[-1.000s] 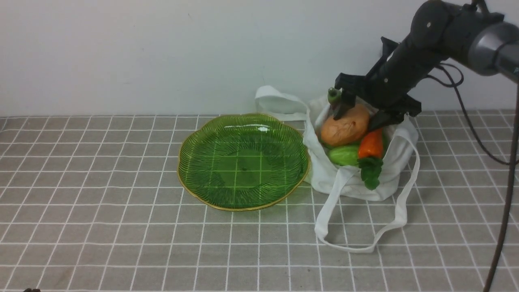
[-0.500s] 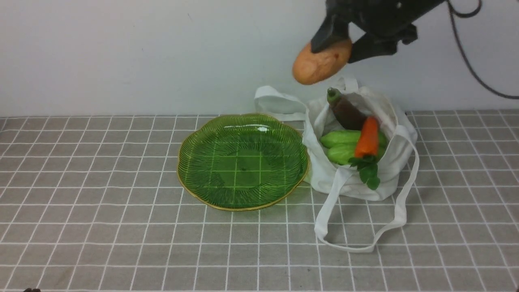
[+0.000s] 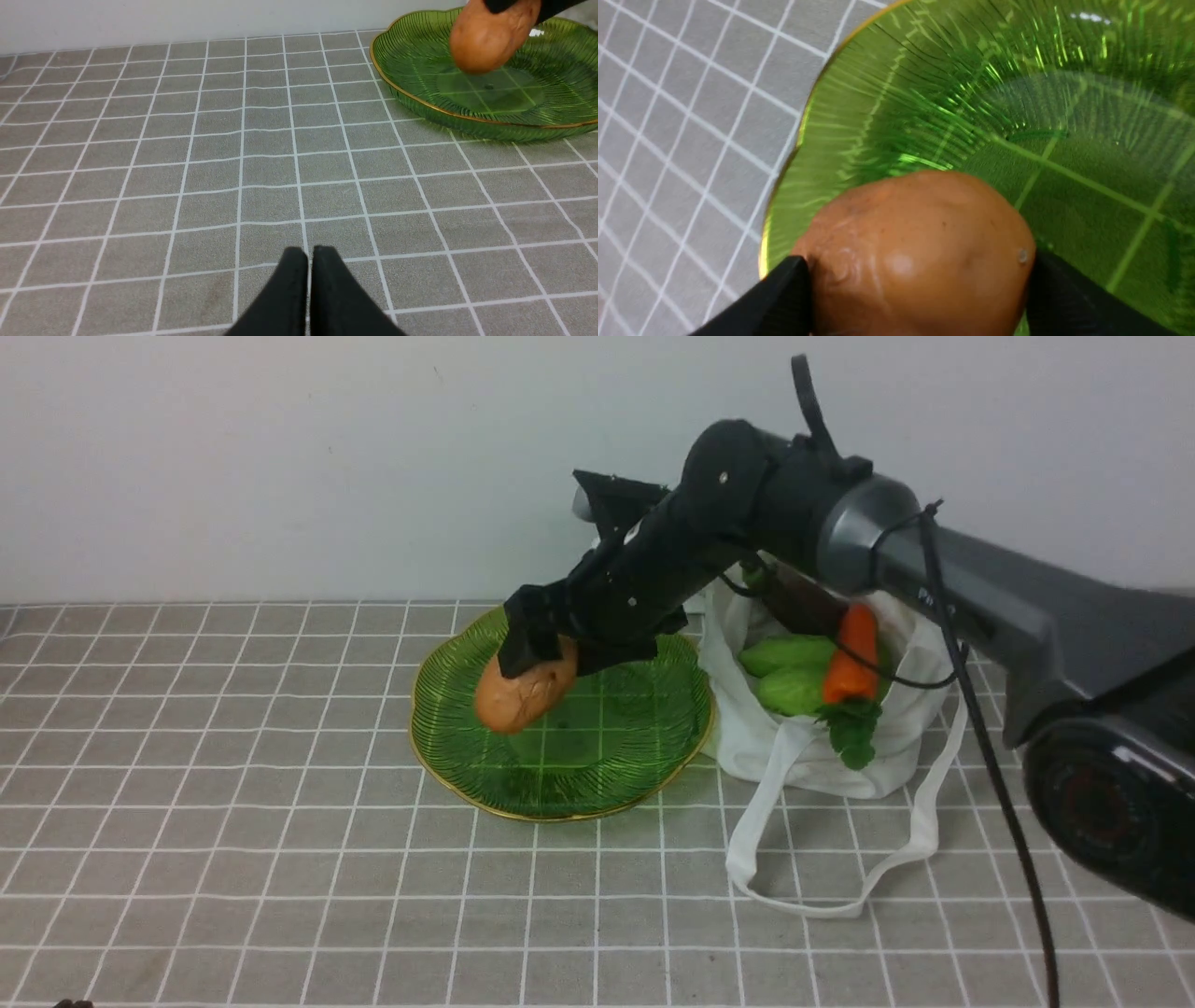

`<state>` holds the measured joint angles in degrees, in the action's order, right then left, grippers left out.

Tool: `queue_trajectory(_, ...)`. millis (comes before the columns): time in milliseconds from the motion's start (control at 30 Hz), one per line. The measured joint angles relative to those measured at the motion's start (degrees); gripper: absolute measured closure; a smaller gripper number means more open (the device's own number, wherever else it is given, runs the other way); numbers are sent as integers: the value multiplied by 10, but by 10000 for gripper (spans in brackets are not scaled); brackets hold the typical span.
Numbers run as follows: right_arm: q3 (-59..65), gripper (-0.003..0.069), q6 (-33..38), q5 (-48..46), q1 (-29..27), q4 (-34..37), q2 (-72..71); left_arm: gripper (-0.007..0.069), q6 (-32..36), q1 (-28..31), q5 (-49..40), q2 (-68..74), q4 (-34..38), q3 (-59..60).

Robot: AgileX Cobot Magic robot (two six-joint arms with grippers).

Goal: Take vegetables from bag on grey coffee tablecloth place on plate.

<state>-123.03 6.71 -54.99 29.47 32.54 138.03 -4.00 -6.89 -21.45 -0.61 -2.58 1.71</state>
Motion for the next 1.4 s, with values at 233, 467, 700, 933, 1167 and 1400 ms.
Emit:
queue_trajectory(233,0,-1,3,21,0,-4,13,629,0,0,0,0,0,0)
queue_trajectory(467,-43,-33,3,-51,0,-75,-1,629,0,0,0,0,0,0)
queue_trajectory(700,-248,-24,3,-165,-4,-164,-64,629,0,0,0,0,0,0)
queue_trajectory(933,-343,108,-31,-173,-11,-263,-186,629,0,0,0,0,0,0)
queue_trajectory(1167,-263,461,-38,-184,-11,-296,-346,629,0,0,0,0,0,0)
queue_trajectory(1400,-20,659,-41,-184,-11,-332,-559,629,0,0,0,0,0,0)
